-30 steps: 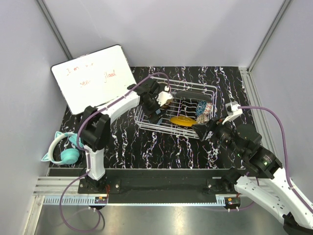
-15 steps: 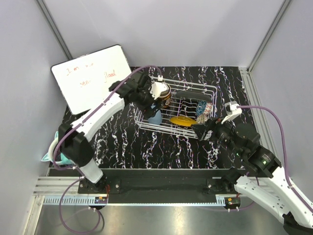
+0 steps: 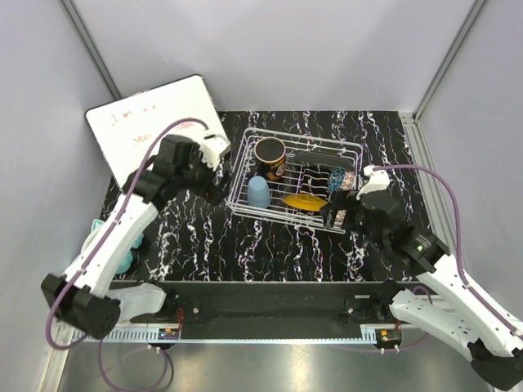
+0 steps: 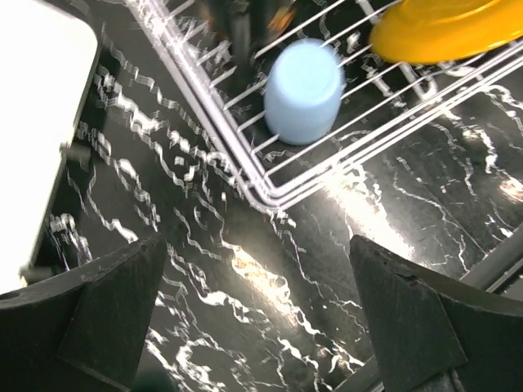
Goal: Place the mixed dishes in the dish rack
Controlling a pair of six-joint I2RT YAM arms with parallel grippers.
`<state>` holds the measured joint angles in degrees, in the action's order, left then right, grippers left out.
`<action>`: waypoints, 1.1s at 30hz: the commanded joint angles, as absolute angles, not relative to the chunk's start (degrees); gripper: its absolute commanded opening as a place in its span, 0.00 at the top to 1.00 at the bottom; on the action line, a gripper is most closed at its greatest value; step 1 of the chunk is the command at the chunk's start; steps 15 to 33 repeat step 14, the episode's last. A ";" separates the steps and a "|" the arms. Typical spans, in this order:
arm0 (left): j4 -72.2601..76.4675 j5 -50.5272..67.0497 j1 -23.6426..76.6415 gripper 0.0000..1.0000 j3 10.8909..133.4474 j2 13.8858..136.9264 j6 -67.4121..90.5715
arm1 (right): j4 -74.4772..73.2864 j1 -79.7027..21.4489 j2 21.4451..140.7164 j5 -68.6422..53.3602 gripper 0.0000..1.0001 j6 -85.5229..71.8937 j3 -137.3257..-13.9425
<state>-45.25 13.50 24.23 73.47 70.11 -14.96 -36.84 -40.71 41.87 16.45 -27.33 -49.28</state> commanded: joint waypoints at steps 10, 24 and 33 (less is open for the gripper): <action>-33.58 9.58 23.38 0.01 66.97 62.14 -7.82 | -41.47 -40.52 43.67 24.69 0.00 -30.76 -58.35; -32.26 9.23 23.12 0.01 66.18 61.79 -7.73 | -42.89 -40.52 46.84 24.79 0.00 -30.41 -61.43; -32.26 9.23 23.12 0.01 66.18 61.79 -7.73 | -42.89 -40.52 46.84 24.79 0.00 -30.41 -61.43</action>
